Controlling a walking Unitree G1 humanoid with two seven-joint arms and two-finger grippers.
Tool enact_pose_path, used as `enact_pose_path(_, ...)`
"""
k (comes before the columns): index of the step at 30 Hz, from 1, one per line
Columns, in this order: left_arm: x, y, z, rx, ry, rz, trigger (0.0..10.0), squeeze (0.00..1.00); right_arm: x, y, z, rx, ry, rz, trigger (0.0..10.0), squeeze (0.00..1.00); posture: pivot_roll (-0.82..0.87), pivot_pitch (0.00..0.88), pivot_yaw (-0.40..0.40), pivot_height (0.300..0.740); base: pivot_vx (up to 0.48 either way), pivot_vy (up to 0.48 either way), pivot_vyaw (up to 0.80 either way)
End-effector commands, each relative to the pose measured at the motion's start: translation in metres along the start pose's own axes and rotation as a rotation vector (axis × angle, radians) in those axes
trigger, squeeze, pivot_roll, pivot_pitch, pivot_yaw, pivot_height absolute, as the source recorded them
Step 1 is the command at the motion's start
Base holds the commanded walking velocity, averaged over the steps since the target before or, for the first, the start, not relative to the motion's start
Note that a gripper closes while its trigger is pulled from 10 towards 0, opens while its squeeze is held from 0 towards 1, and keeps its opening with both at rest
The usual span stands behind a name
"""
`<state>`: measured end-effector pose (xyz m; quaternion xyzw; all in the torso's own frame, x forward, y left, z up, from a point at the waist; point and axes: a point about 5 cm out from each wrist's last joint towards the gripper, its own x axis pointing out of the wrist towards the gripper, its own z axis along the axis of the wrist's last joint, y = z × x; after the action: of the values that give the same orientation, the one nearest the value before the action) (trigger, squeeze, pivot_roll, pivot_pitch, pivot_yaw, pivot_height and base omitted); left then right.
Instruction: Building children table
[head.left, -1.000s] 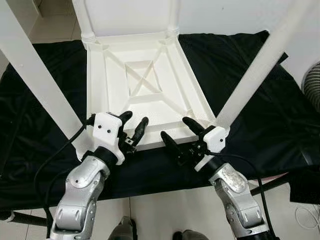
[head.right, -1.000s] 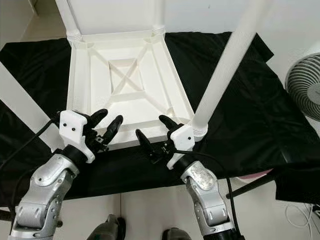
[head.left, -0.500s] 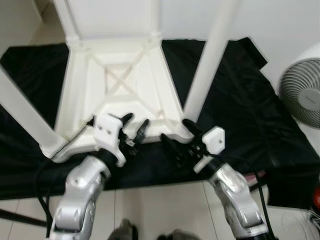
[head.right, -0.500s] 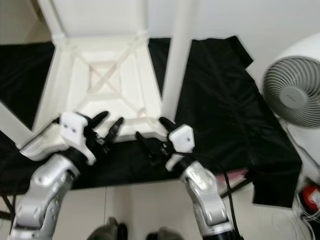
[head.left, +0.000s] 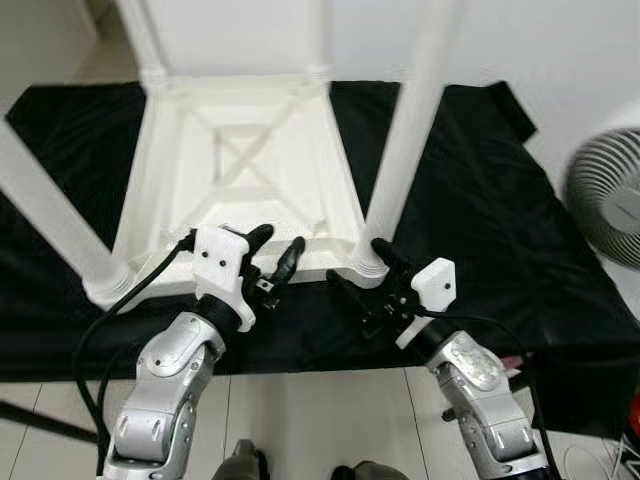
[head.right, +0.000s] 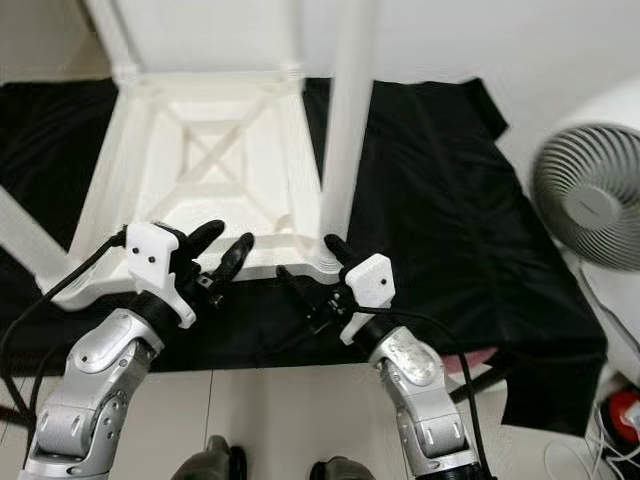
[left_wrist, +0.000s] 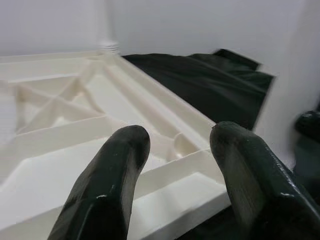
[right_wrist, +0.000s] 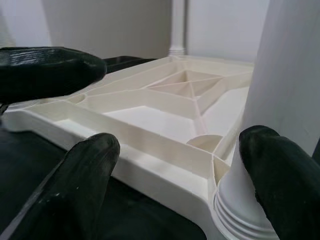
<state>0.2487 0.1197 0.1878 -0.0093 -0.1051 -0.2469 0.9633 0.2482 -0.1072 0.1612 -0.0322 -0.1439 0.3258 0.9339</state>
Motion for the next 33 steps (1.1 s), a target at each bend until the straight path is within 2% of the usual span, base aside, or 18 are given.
enact_pose_path(1, -0.0005, -0.003, -0.0032, -0.023, 0.014, -0.012, 10.0, 0.0, 0.0026, 0.0017, -0.0006, -0.002, 0.01, 0.01, 10.0, 0.0, 0.0, 0.138, 0.009, 0.74, 0.0, 0.0, 0.8)
enact_pose_path(4, -0.0007, -0.003, -0.0031, -0.023, 0.014, -0.012, 10.0, 0.0, 0.0025, 0.0019, -0.0006, -0.004, 0.011, 0.01, 10.0, 0.0, 0.0, 0.138, 0.009, 0.74, 0.0, 0.0, 0.8)
enact_pose_path(8, -0.0008, -0.0038, -0.0036, -0.03, 0.016, -0.016, 10.0, 0.0, 0.0012, -0.0002, -0.0022, 0.02, 0.017, -0.004, 10.0, 0.0, 0.0, 0.144, 0.011, 0.74, 0.0, 0.0, 0.0)
enact_pose_path(20, -0.0027, -0.0009, -0.0065, -0.052, 0.035, -0.01, 10.0, 0.0, -0.0034, -0.0024, -0.0037, 0.01, 0.034, -0.002, 10.0, 0.0, -0.01, 0.158, 0.015, 0.74, 0.0, 0.0, 0.0)
enact_pose_path(33, -0.0023, 0.0013, -0.0046, -0.063, 0.026, 0.0, 10.0, 0.0, -0.0041, -0.002, -0.0025, 0.012, 0.032, 0.002, 10.0, 0.0, -0.01, 0.167, 0.014, 0.74, 0.0, 0.403, 0.0)
